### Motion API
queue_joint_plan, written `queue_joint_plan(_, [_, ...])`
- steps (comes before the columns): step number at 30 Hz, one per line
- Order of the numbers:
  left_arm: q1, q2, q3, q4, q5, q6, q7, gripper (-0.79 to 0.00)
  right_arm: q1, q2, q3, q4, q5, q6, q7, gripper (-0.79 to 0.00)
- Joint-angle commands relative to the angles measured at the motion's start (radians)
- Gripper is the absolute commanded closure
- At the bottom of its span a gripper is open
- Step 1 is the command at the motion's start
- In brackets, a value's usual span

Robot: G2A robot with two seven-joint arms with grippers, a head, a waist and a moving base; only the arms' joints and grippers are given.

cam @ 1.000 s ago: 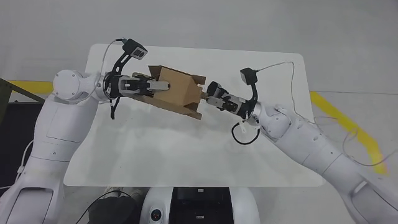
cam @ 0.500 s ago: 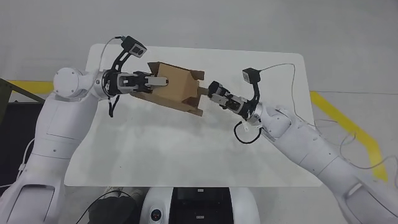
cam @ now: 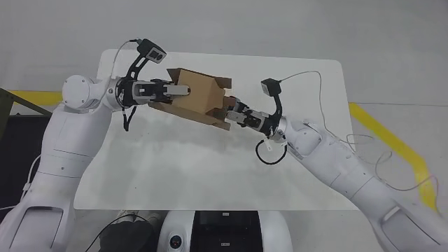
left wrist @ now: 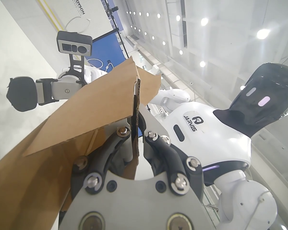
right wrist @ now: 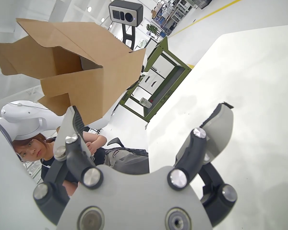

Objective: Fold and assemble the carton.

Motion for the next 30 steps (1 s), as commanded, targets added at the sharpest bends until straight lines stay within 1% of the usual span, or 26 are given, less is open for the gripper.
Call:
queue_joint_plan(1, [-0.001,-0.002,0.007,0.001,0.007,0.0,0.001,0.0,-0.001,-0.007,0.003,-0.004,-0.001,0.003,0.01,-0.785])
queue_joint_plan(8, [0.002,-0.006,0.019,-0.001,0.01,0.002,-0.007,0.0,-0.002,-0.029,0.017,0.001,-0.001,0.014,0.037,-0.785])
queue_joint_plan(19, [0.016,-0.009,0.007,0.002,-0.047,0.007,-0.059,0.0,-0.015,-0.055,0.046,0.016,0.001,0.006,0.075,-0.785])
queue_joint_plan(30, [0.02,-0.012,0.011,-0.005,-0.027,0.013,-0.066,0.0,-0.027,-0.076,0.072,0.003,-0.014,0.016,0.11,-0.785])
